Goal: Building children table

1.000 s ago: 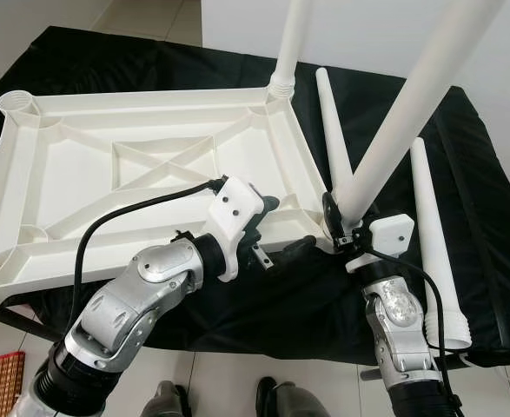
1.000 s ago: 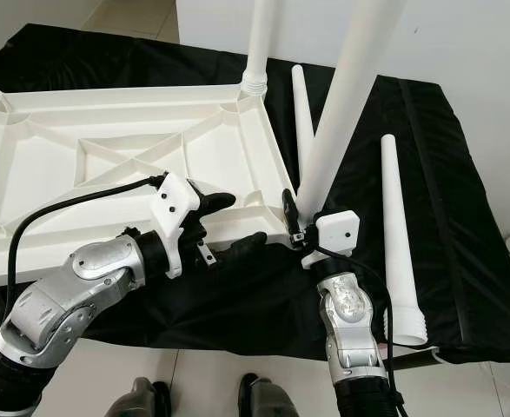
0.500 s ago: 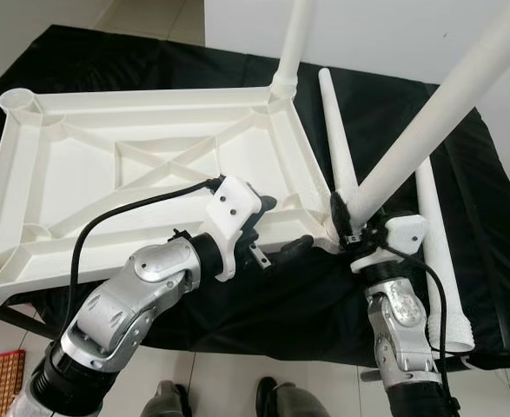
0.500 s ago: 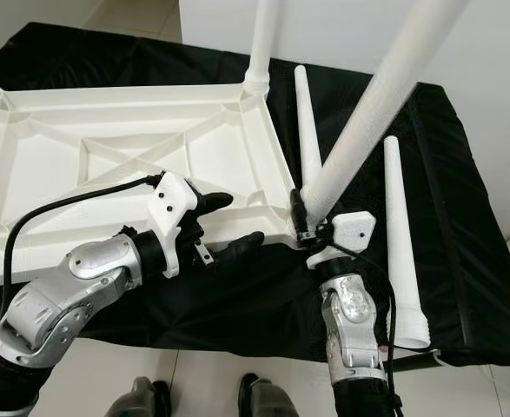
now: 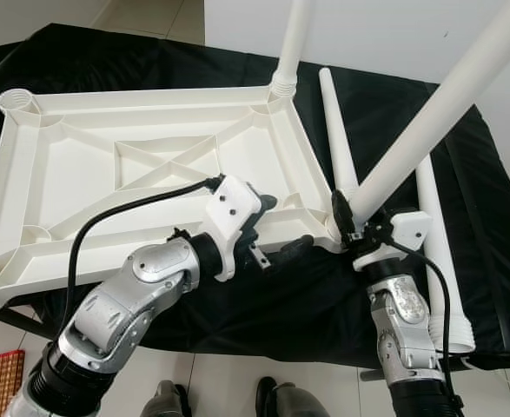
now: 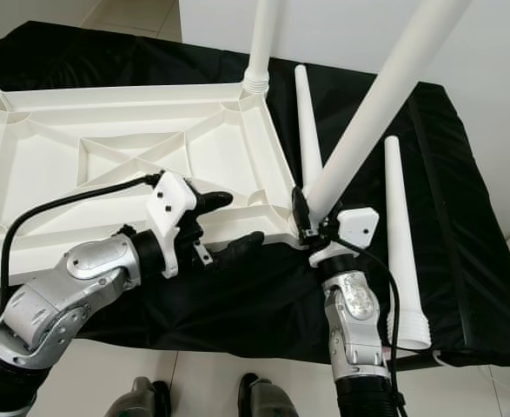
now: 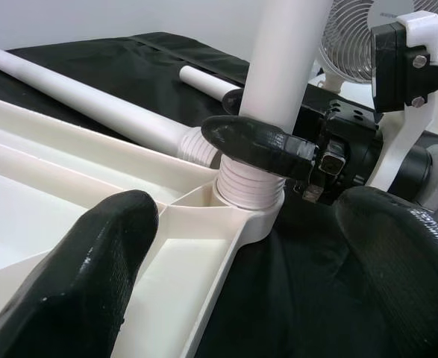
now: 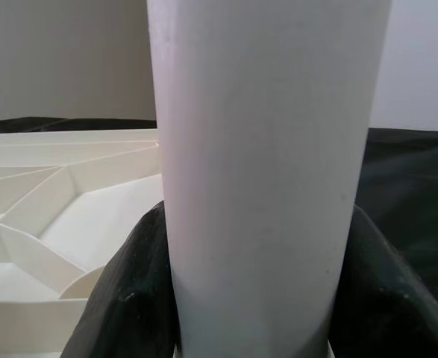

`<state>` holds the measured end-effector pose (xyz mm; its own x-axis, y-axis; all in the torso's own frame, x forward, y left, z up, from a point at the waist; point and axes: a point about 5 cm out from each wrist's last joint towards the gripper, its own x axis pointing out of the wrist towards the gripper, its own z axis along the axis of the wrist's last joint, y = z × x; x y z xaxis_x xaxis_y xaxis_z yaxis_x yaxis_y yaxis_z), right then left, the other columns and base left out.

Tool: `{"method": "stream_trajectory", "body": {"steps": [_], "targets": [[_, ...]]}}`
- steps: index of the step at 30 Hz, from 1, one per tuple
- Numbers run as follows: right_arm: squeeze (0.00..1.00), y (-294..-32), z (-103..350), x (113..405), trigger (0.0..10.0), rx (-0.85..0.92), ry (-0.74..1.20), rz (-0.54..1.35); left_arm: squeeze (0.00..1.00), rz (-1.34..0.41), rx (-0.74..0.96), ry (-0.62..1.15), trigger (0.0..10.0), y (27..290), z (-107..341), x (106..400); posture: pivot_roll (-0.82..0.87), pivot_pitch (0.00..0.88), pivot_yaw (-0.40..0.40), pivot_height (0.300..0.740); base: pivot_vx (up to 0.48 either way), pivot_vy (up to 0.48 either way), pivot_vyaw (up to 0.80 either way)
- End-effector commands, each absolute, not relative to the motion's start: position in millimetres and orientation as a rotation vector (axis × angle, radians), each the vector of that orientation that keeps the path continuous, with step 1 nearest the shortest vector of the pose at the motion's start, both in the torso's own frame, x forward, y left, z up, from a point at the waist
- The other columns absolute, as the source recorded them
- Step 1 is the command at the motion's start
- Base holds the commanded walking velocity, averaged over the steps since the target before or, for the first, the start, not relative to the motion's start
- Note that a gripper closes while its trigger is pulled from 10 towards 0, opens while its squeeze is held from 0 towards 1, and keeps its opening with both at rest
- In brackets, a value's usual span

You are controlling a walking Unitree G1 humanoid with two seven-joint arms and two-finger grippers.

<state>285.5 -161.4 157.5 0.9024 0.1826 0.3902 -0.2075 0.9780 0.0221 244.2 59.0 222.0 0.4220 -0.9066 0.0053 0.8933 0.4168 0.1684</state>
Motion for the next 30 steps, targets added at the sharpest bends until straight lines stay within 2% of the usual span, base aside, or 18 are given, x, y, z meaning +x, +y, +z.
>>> {"method": "stream_trajectory", "body": {"steps": [1,4,11,20,30], "targets": [[0.00,-160.6,121.5,282.5,10.0,0.105,-0.203,0.160,0.00,-1.201,0.148,-0.095,10.0,55.8,221.7,237.7,0.07,0.234,-0.037,0.740,0.000,0.000,0.00],[0.00,-158.9,122.1,282.5,10.0,0.113,-0.202,0.144,0.00,-1.200,0.148,-0.095,10.0,55.8,221.8,237.8,0.07,0.234,-0.037,0.740,0.000,0.000,0.00],[0.00,-158.8,116.2,283.7,10.0,0.046,-0.156,-0.168,0.00,-1.202,0.144,-0.097,10.0,54.6,221.4,237.7,0.07,0.233,-0.040,0.740,0.000,0.000,0.00],[0.00,-148.5,113.3,287.6,10.0,0.113,-0.116,-0.267,0.00,-1.201,0.147,-0.098,10.0,55.0,221.9,238.1,0.07,0.233,-0.040,0.740,0.000,0.000,0.00],[0.00,-138.4,118.0,288.4,10.0,0.106,-0.138,-0.215,0.00,-1.196,0.142,-0.102,10.0,54.3,222.1,237.5,0.08,0.231,-0.051,0.740,0.000,0.000,0.00]]}}
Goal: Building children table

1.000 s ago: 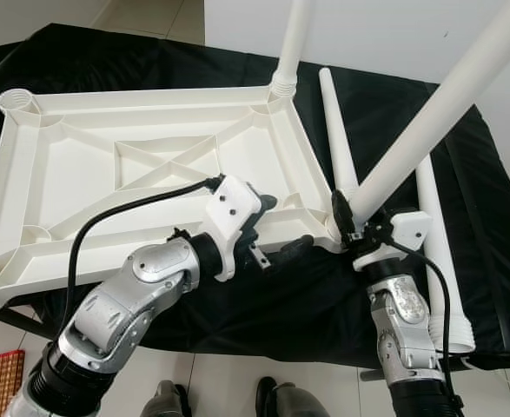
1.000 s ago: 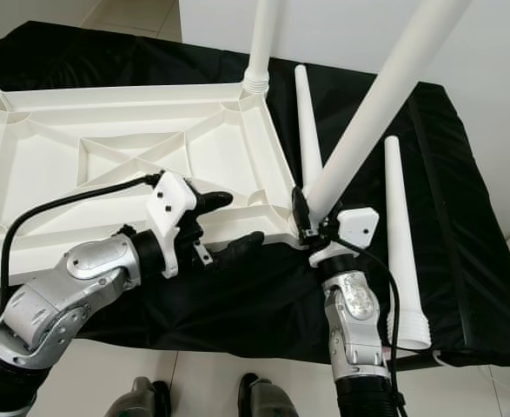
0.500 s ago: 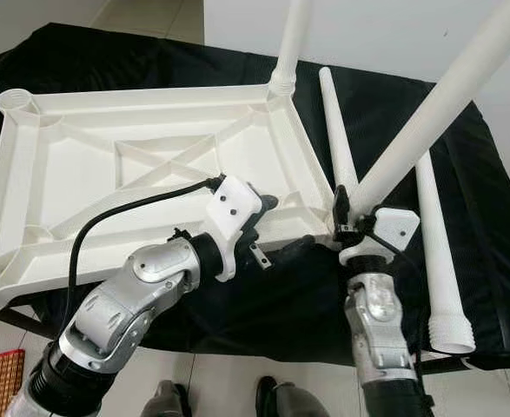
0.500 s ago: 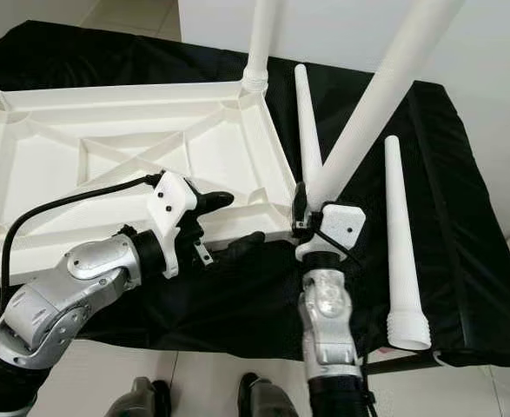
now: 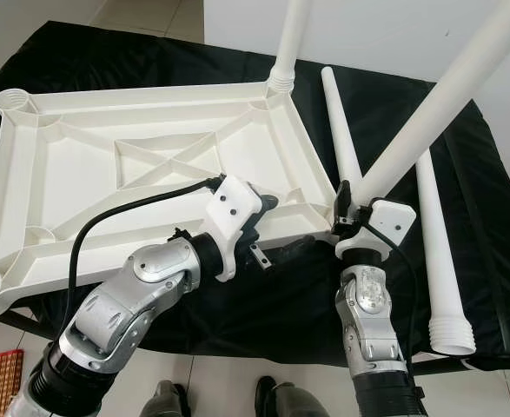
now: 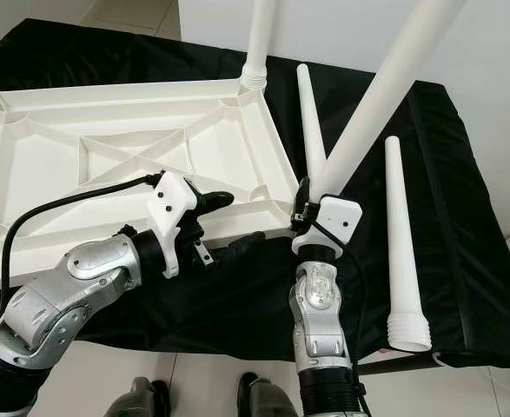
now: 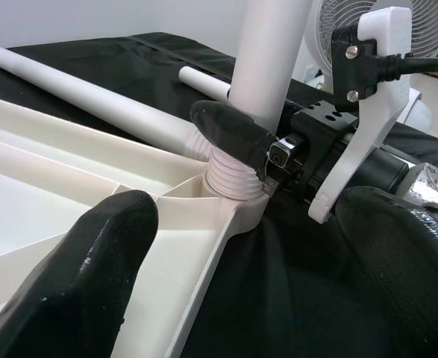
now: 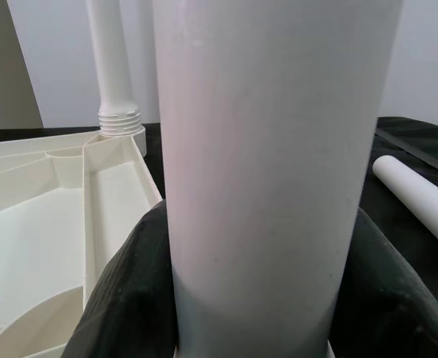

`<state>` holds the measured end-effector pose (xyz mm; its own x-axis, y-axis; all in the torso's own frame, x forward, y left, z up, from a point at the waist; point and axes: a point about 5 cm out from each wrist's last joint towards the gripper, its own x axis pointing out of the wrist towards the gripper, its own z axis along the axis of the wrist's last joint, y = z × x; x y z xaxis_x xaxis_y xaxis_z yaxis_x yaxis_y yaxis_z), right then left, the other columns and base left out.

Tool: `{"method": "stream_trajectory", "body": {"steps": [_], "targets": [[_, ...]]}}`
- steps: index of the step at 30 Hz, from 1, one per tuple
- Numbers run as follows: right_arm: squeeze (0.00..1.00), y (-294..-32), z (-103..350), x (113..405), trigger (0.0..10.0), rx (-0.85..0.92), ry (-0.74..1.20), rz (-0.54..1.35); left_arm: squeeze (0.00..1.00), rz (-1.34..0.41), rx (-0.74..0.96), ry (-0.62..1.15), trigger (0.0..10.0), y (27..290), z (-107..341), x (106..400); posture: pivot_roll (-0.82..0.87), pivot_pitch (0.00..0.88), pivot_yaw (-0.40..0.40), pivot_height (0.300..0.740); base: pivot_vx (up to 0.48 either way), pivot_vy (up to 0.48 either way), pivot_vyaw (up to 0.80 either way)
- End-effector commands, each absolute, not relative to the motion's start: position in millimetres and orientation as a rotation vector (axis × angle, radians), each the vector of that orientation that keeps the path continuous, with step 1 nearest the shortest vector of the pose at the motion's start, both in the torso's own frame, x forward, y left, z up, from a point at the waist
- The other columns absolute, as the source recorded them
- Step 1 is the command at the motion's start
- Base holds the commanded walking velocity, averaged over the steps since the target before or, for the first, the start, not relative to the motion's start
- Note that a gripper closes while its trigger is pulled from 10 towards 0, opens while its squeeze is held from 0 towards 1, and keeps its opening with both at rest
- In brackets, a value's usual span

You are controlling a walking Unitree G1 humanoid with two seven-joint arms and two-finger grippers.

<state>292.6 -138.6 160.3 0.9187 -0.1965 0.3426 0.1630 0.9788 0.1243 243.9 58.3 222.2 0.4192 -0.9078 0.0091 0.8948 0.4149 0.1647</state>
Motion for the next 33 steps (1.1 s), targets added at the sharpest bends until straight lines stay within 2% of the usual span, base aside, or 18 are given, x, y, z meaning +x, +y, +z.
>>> {"method": "stream_trajectory", "body": {"steps": [1,5,6,11,19,20,21,22,33], "targets": [[0.01,-138.6,120.0,287.8,10.0,0.099,-0.155,-0.200,0.00,-1.196,0.142,-0.102,10.0,54.3,222.0,237.4,0.07,0.226,-0.053,0.740,0.000,0.000,0.00],[0.01,-138.8,121.1,287.2,10.0,0.096,-0.166,-0.190,0.00,-1.196,0.142,-0.102,10.0,54.3,222.0,237.3,0.07,0.226,-0.053,0.740,0.000,0.000,0.00],[1.00,-144.5,122.7,286.3,10.0,0.119,-0.188,-0.176,0.00,-1.196,0.142,-0.103,10.0,54.2,221.9,237.2,0.07,0.223,-0.051,0.740,0.000,0.000,0.00],[1.00,-157.7,126.6,284.6,10.0,0.135,-0.231,-0.108,0.00,-1.204,0.141,-0.102,10.0,53.2,221.4,236.6,0.07,0.218,-0.049,0.740,0.000,0.000,0.00],[1.00,-170.3,133.7,286.0,10.0,0.037,-0.254,-0.001,0.00,-1.217,0.143,-0.096,10.0,52.1,219.4,235.9,0.06,0.212,-0.051,0.740,0.000,0.000,0.00],[0.65,-172.1,134.4,286.9,10.0,0.039,-0.245,0.034,0.00,-1.218,0.142,-0.096,10.0,51.8,219.2,235.8,0.06,0.212,-0.051,0.740,0.000,0.000,0.00],[0.65,-172.1,134.4,286.9,10.0,0.039,-0.245,0.034,0.00,-1.218,0.142,-0.096,10.0,51.8,219.2,235.8,0.06,0.212,-0.051,0.740,0.000,0.000,0.00],[0.00,-173.4,136.6,287.3,10.0,0.017,-0.249,0.062,0.00,-1.218,0.141,-0.096,10.0,51.5,219.1,235.8,0.06,0.212,-0.051,0.740,0.000,0.000,0.00],[0.00,-189.1,149.3,290.4,10.0,-0.058,-0.267,0.201,0.00,-1.227,0.149,-0.086,10.0,50.8,217.0,234.9,0.06,0.203,-0.053,0.740,0.000,0.000,0.00]]}}
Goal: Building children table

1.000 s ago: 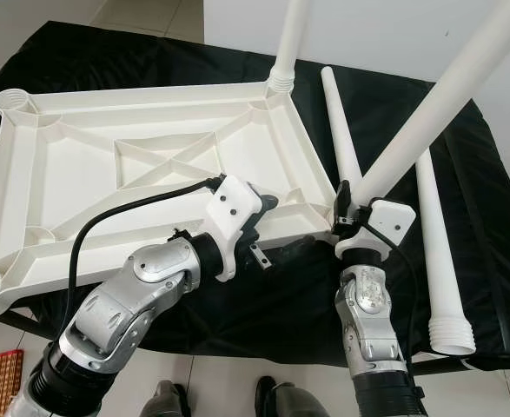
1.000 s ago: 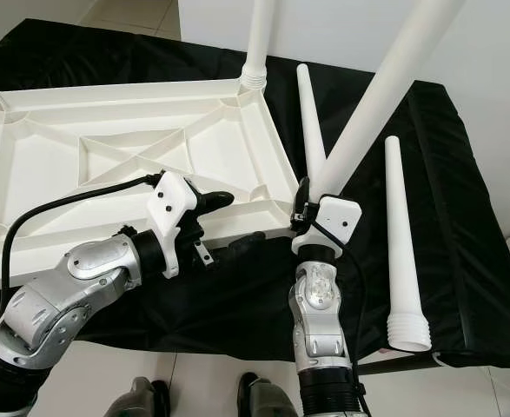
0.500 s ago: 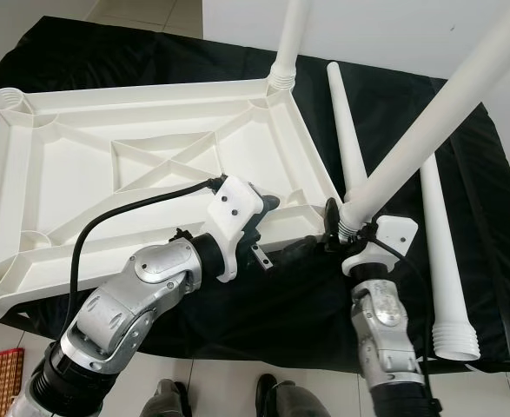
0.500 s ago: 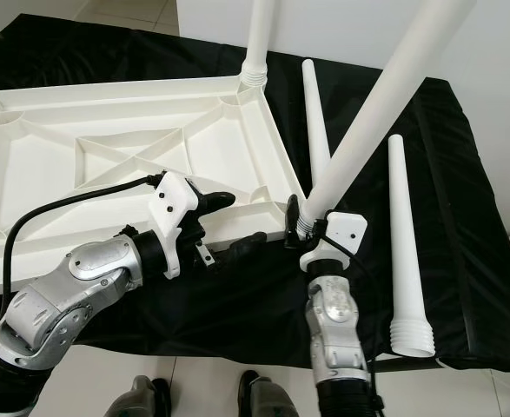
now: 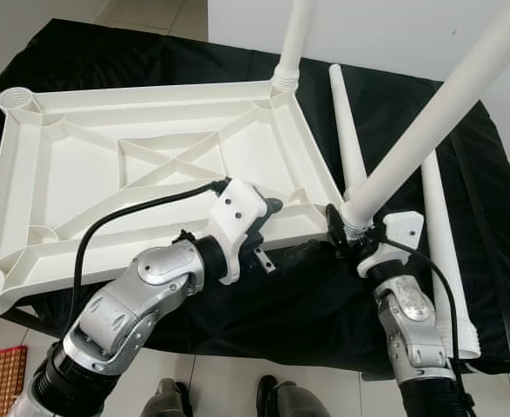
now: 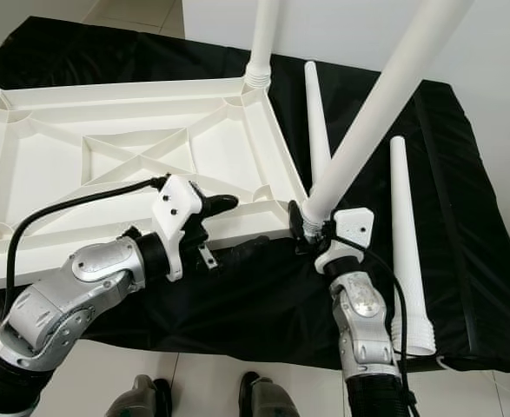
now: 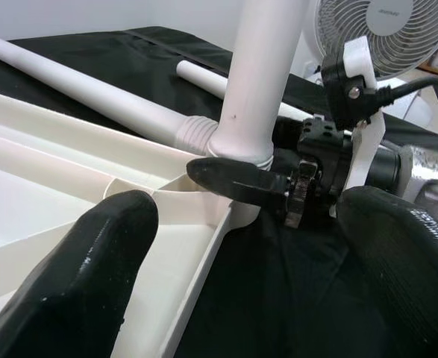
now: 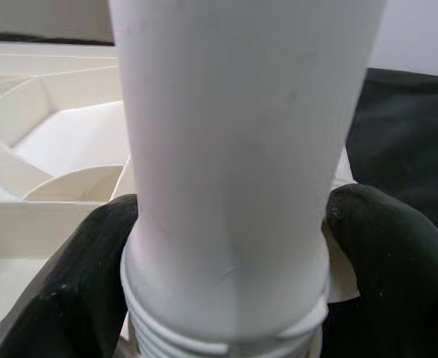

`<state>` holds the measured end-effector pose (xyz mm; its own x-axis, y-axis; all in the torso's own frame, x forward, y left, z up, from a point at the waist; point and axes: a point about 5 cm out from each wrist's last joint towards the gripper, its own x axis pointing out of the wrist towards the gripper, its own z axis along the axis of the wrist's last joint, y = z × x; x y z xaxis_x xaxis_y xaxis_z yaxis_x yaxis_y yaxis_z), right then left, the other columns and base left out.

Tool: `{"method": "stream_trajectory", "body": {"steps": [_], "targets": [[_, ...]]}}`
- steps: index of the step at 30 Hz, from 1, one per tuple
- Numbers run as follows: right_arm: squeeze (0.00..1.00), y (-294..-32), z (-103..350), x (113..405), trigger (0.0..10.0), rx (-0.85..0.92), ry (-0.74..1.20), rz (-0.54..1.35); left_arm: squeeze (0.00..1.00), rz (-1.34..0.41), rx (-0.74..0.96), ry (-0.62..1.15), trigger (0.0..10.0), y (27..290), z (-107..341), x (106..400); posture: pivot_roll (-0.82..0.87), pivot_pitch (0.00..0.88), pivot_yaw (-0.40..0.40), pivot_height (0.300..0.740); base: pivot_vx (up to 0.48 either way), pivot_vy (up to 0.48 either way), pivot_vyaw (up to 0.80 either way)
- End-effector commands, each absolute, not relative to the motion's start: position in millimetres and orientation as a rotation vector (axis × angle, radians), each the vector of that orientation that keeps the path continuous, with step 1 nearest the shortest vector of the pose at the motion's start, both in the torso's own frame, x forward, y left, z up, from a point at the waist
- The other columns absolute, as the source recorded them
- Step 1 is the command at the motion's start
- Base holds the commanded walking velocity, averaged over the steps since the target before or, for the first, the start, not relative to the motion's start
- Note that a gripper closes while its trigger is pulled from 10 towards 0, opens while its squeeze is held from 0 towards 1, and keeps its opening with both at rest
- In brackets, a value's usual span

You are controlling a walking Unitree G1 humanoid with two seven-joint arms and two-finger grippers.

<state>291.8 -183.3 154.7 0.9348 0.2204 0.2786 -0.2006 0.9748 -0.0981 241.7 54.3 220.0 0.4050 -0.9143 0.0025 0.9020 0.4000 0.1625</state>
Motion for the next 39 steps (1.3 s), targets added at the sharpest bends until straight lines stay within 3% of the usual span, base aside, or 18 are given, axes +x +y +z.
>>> {"method": "stream_trajectory", "body": {"steps": [1,22,39], "targets": [[0.00,-193.0,151.8,290.6,10.0,-0.068,-0.266,0.217,0.00,-1.227,0.149,-0.085,10.0,50.9,216.8,234.8,0.06,0.206,-0.057,0.740,0.000,0.000,0.00],[0.00,-205.5,170.6,284.3,10.0,-0.086,-0.248,0.415,0.00,-1.231,0.159,-0.077,10.0,53.7,216.0,234.6,0.06,0.216,-0.062,0.740,0.000,0.000,0.00],[0.00,-190.4,179.5,301.0,10.0,-0.105,-0.213,0.623,0.00,-1.263,0.169,-0.050,10.0,49.3,209.4,233.1,0.07,0.209,-0.071,0.740,0.000,0.000,0.00]]}}
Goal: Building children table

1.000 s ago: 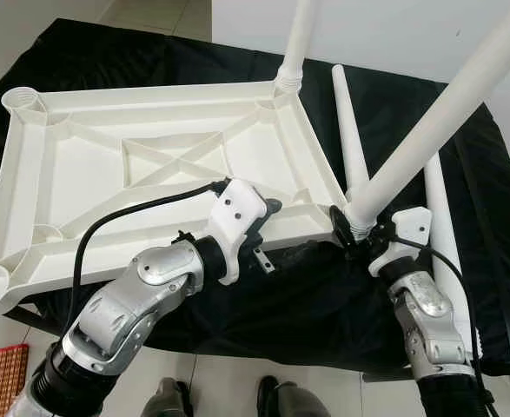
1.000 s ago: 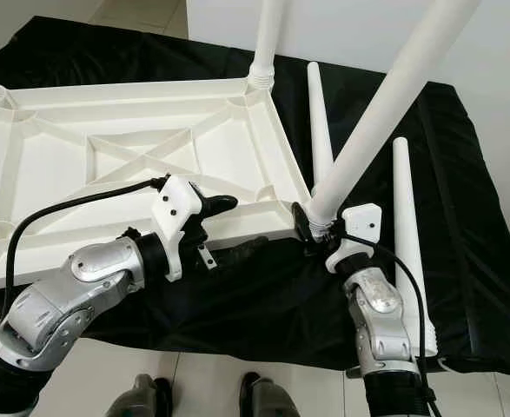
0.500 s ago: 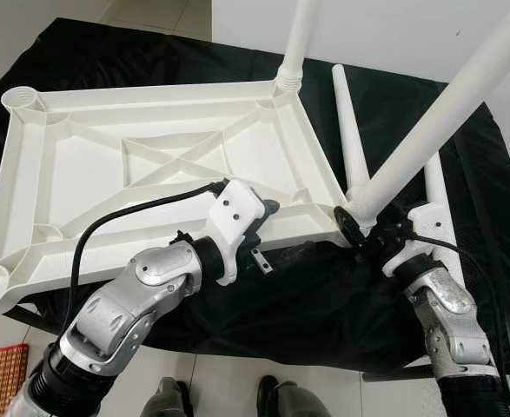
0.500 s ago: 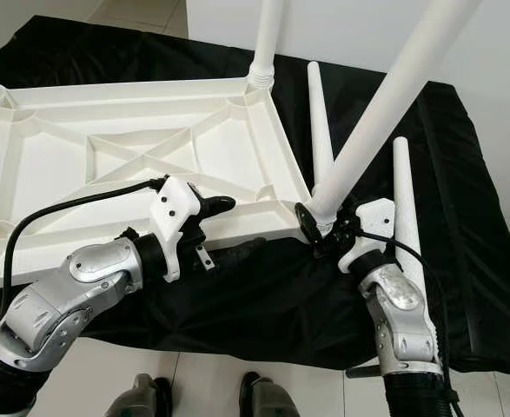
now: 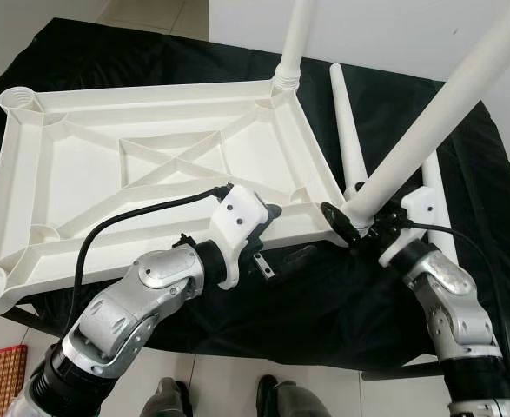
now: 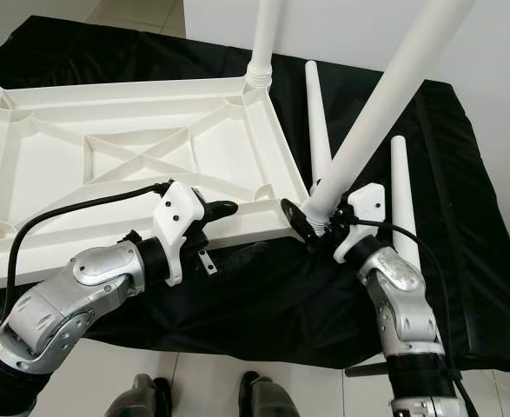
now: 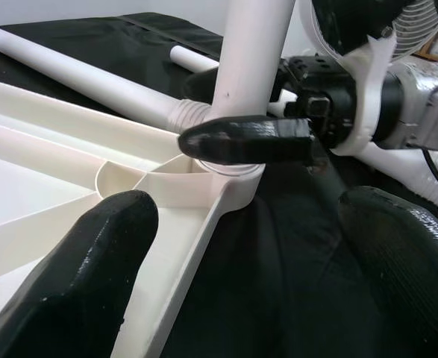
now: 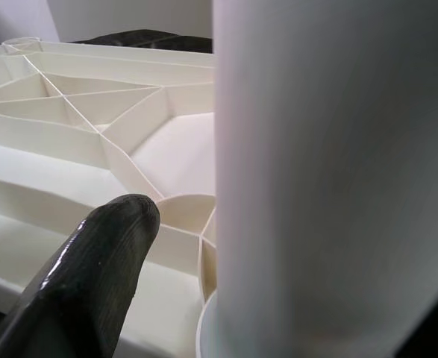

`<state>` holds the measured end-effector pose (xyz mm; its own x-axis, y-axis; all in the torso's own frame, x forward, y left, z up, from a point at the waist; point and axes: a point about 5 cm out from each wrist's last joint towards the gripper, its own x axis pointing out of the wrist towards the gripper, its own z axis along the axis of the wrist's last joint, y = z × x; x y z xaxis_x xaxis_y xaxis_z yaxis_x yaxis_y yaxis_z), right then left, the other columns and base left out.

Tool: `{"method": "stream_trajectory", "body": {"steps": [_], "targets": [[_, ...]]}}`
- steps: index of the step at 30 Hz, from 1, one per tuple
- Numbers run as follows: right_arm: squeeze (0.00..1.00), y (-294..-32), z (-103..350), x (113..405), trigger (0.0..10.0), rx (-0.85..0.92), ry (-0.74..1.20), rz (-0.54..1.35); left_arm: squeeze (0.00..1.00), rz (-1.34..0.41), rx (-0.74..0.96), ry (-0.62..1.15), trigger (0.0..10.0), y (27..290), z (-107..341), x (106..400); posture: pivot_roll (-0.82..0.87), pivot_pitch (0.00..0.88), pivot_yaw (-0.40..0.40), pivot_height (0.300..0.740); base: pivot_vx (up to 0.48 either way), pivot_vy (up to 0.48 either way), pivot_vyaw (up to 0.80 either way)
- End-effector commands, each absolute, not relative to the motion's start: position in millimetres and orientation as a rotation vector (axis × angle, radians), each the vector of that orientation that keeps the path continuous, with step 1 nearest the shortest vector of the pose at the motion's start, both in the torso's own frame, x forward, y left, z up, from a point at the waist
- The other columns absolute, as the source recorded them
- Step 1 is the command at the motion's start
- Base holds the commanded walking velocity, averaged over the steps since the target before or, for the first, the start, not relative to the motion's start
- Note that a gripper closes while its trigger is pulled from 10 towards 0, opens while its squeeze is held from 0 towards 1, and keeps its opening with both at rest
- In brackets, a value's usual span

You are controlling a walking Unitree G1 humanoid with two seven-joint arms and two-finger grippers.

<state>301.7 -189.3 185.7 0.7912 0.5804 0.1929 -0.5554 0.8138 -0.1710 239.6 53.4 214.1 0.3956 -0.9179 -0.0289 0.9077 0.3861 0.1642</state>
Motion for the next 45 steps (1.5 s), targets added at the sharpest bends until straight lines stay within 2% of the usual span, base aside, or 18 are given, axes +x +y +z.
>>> {"method": "stream_trajectory", "body": {"steps": [1,5,6,7,8,10,11,20,21,22,29,33,41,43,45], "targets": [[0.00,-190.9,179.8,302.3,10.0,-0.109,-0.213,0.622,0.00,-1.267,0.169,-0.049,10.0,48.9,209.3,232.4,0.07,0.209,-0.071,0.740,0.000,0.000,0.00],[0.00,-193.7,179.5,304.5,10.0,-0.113,-0.205,0.626,0.00,-1.287,0.172,-0.038,10.0,47.9,207.6,228.3,0.07,0.206,-0.074,0.740,0.000,0.000,0.00],[0.00,-195.1,178.4,304.8,8.6,-0.118,-0.199,0.626,0.00,-1.289,0.171,-0.037,10.0,47.9,207.4,227.7,0.07,0.206,-0.074,0.740,0.000,0.000,0.00],[0.00,-195.1,178.4,304.8,8.6,-0.118,-0.199,0.626,0.00,-1.289,0.171,-0.037,10.0,47.9,207.4,227.7,0.07,0.206,-0.074,0.740,0.000,0.000,0.00],[0.00,-196.4,177.3,304.9,1.3,-0.118,-0.190,0.629,0.00,-1.289,0.171,-0.037,10.0,47.9,207.3,227.6,0.08,0.201,-0.077,0.740,0.000,0.000,0.00],[0.00,-196.4,177.3,304.9,1.3,-0.118,-0.190,0.629,0.00,-1.289,0.171,-0.037,10.0,47.9,207.3,227.6,0.08,0.201,-0.077,0.740,0.000,0.000,0.00],[0.00,-197.8,176.4,305.0,0.0,-0.110,-0.183,0.629,0.00,-1.288,0.171,-0.039,10.0,47.9,207.6,227.6,0.08,0.201,-0.077,0.740,0.000,0.000,0.00],[0.00,-200.8,177.5,305.8,0.0,-0.111,-0.189,0.622,0.00,-1.289,0.174,-0.048,10.0,47.1,208.2,228.8,0.07,0.187,-0.074,0.740,0.000,0.000,0.00],[0.00,-201.1,177.5,305.8,3.7,-0.114,-0.189,0.610,0.00,-1.288,0.174,-0.049,10.0,47.0,208.5,229.1,0.07,0.187,-0.074,0.740,0.000,0.000,0.00],[0.00,-201.1,177.6,305.9,10.0,-0.111,-0.189,0.597,0.00,-1.288,0.174,-0.050,10.0,46.9,208.8,229.3,0.07,0.187,-0.074,0.740,0.000,0.000,0.00],[0.00,-196.7,176.6,303.8,10.0,-0.097,-0.200,0.511,0.00,-1.288,0.177,-0.049,10.0,47.3,208.1,228.9,0.07,0.177,-0.077,0.740,0.000,0.000,0.00],[0.00,-186.1,169.7,299.2,10.0,-0.098,-0.195,0.375,0.00,-1.290,0.174,-0.049,10.0,46.7,207.4,228.1,0.07,0.173,-0.084,0.740,0.000,0.000,0.00],[0.00,-177.0,160.4,295.0,10.0,-0.036,-0.170,0.234,0.00,-1.291,0.171,-0.049,10.0,46.3,207.3,227.8,0.07,0.168,-0.083,0.740,0.000,0.000,0.00],[0.00,-173.1,155.9,293.5,10.0,0.006,-0.155,0.124,0.00,-1.294,0.173,-0.048,10.0,46.6,207.2,227.5,0.07,0.168,-0.083,0.740,0.000,0.000,0.00],[0.00,-173.1,155.9,293.5,10.0,0.006,-0.155,0.124,0.00,-1.294,0.173,-0.048,10.0,46.6,207.2,227.5,0.07,0.168,-0.083,0.740,0.000,0.000,0.00]]}}
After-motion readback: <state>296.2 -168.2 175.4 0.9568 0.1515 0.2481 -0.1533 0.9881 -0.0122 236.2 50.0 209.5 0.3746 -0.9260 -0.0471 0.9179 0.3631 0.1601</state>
